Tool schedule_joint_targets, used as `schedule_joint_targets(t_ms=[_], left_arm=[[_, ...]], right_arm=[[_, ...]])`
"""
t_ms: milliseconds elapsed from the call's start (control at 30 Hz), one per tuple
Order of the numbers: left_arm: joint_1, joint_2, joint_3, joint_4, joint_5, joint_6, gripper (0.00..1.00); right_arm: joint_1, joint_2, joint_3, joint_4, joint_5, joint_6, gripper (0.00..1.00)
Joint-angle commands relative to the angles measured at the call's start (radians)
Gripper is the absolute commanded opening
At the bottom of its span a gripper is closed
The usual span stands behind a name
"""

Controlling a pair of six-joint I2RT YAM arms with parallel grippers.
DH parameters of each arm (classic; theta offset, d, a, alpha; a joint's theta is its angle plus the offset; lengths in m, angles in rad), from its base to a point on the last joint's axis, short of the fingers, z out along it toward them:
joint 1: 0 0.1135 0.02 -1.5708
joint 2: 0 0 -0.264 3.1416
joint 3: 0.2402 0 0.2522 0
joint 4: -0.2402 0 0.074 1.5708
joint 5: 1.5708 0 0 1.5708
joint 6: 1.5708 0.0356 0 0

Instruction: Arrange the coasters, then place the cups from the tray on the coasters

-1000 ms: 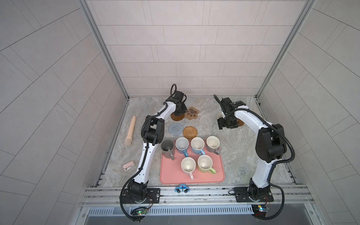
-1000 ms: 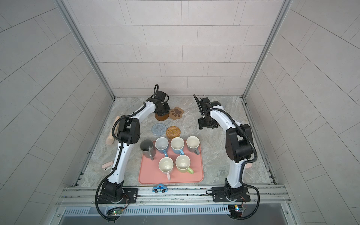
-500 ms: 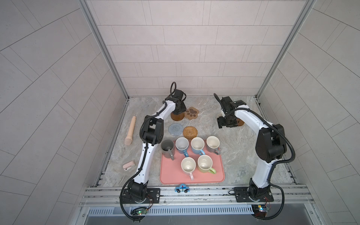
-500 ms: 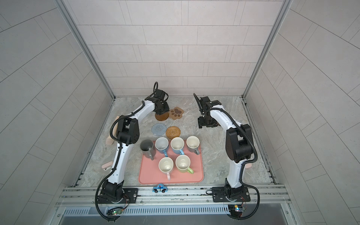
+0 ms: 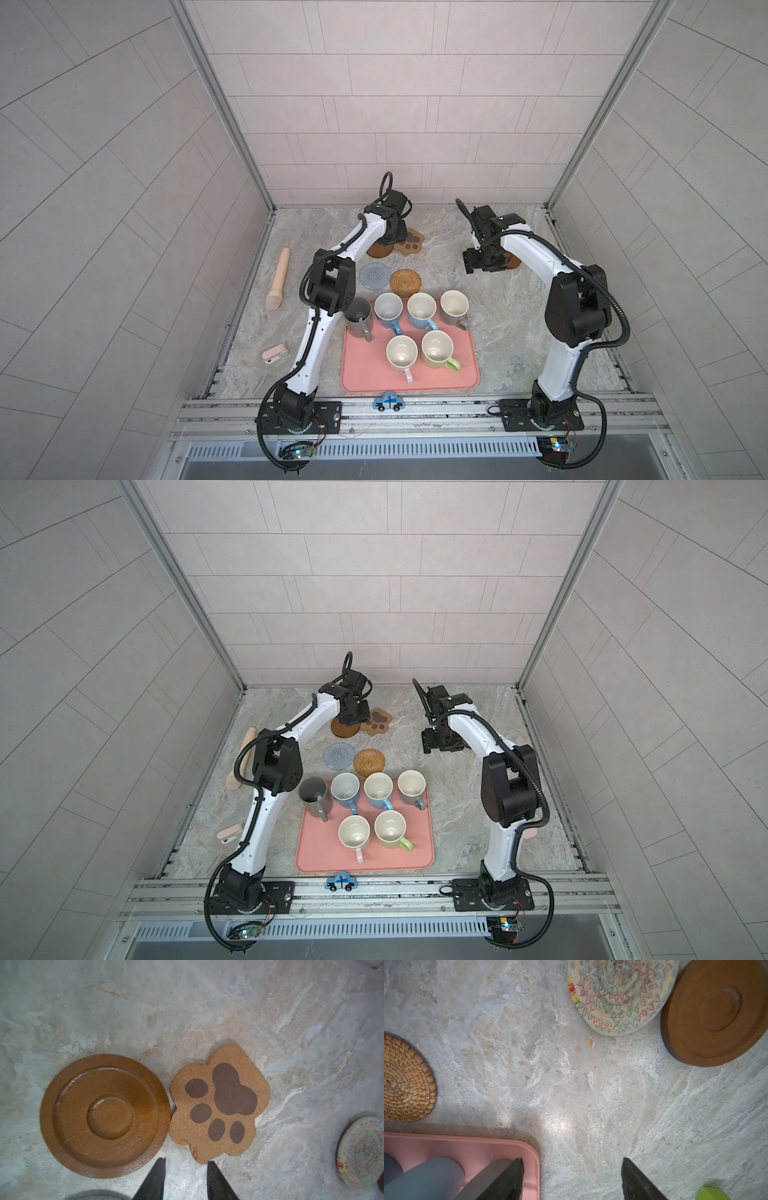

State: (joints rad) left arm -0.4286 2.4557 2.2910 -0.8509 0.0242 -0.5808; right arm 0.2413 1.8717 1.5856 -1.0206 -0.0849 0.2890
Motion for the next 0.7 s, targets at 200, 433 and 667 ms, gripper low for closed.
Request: schedule_joint_targets(t_ms=[200, 433, 667], left_arm=[[-0.002, 0.073, 0.08, -0.112, -0.119, 0.098, 0.33], [-0.001, 0.102, 0.094, -0.11, -0.112, 0.108, 0.33], [0.002, 0.11, 0.096, -0.109, -0.11, 0.132, 0.38]], right_arm=[[0.003, -0.01, -0.016, -0.014, 0.005, 0.002, 0.76], [0.004, -0.005, -0.023, -0.009, -0.004, 0.012, 0.76], [0.004, -0.006, -0.027, -0.009, -0.005, 0.016, 0.75]])
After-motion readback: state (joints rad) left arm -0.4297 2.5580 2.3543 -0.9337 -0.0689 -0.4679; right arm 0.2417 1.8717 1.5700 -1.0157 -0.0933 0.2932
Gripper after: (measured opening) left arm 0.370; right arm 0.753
